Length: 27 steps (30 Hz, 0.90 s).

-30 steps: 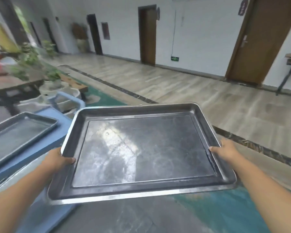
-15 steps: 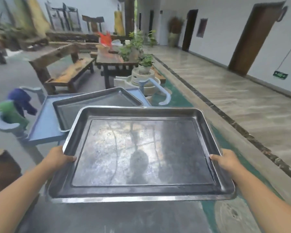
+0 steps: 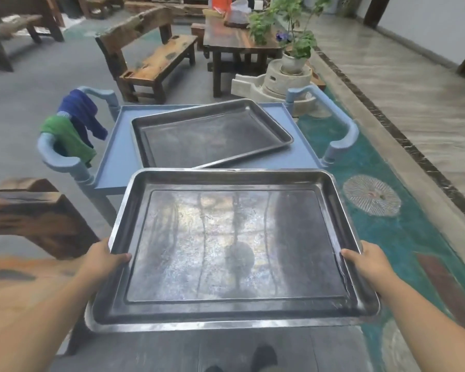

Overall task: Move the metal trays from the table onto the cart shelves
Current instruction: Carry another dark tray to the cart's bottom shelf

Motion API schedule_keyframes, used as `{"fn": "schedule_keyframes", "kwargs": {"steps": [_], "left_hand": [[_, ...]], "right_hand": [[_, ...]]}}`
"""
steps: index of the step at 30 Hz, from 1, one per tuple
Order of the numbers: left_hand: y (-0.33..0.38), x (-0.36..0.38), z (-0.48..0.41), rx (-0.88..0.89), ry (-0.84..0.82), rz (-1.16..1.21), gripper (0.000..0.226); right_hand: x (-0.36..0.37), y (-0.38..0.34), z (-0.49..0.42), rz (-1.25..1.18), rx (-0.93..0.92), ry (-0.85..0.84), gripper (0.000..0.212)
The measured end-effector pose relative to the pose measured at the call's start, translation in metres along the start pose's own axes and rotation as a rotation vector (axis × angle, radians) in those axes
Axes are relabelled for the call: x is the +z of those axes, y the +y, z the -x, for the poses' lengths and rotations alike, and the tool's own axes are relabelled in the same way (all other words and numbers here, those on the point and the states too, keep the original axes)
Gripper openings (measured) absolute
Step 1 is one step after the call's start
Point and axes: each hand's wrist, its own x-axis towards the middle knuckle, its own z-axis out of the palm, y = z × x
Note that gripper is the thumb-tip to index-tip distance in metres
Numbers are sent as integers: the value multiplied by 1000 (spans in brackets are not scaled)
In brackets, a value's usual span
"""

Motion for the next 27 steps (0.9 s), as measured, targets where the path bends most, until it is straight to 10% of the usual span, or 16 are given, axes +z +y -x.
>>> {"fn": "schedule_keyframes", "kwargs": {"steps": [27], "left_hand": [[-195, 174, -80, -429, -198, -199, 21]], "right_hand": [[212, 125, -120, 301, 322, -298, 33]]}}
